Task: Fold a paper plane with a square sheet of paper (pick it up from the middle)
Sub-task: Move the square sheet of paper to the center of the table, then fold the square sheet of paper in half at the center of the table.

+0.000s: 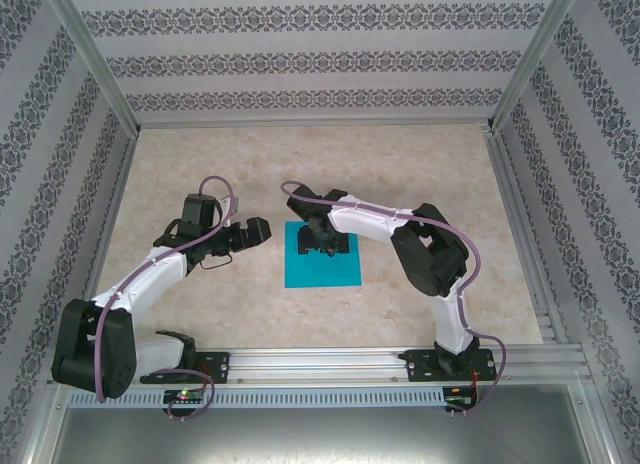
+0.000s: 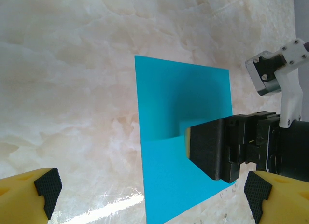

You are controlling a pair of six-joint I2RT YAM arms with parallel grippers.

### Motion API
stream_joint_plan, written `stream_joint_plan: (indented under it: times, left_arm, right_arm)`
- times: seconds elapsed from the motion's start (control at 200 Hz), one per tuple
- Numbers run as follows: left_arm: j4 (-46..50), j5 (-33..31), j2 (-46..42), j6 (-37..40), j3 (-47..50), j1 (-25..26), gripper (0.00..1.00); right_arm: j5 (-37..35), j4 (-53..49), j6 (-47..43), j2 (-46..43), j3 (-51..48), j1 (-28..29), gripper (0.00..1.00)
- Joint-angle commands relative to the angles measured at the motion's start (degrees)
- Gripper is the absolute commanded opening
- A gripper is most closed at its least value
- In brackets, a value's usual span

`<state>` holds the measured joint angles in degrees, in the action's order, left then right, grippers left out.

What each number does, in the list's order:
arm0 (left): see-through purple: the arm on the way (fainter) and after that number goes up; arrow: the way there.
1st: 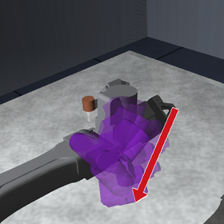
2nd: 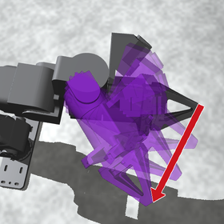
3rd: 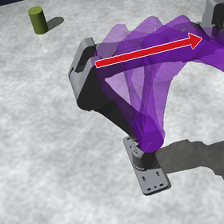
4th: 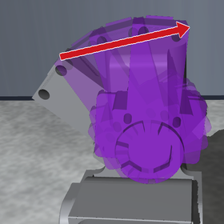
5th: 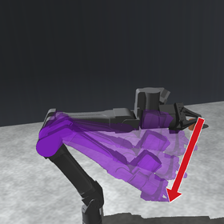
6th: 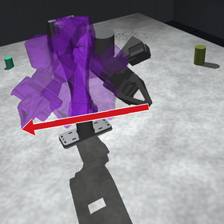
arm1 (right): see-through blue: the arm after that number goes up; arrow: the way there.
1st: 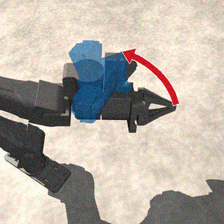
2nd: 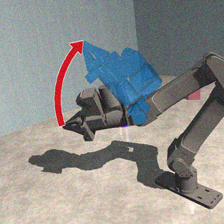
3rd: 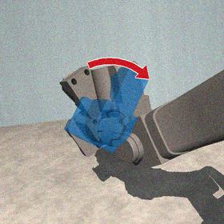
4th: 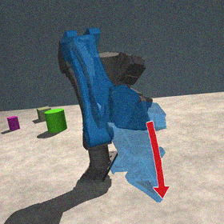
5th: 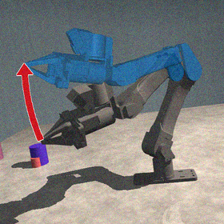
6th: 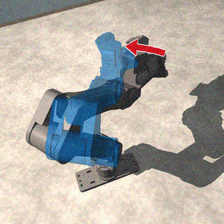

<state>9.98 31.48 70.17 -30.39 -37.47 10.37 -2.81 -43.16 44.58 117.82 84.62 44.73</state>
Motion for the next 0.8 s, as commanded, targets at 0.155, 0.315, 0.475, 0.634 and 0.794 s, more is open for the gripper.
stream_joint_plan:
  times: [0.155,0.315,0.475,0.634,0.794]
  left_arm:
    - [1.1,0.5,-0.3,0.1,0.3,-0.8,1.00]
    - [1.1,0.5,-0.1,0.2,0.4,-0.8,1.00]
    - [0.2,0.5,-0.4,0.1,0.8,-0.8,1.00]
    - [1.5,1.4,0.1,0.3,-0.8,-1.0,1.00]
    - [1.8,0.4,-0.7,0.2,-0.7,-1.0,1.00]
  right_arm:
    - [-0.8,1.0,-1.9,3.8,-0.1,-0.6,0.78]
    - [-1.5,0.6,-1.6,5.3,-0.3,-0.1,0.73]
    - [-1.6,0.4,-1.2,6.3,0.0,0.2,0.66]
    - [-2.7,0.1,-1.9,6.3,1.8,1.0,0.63]
    - [-3.9,0.2,-2.8,4.3,1.8,1.2,0.58]
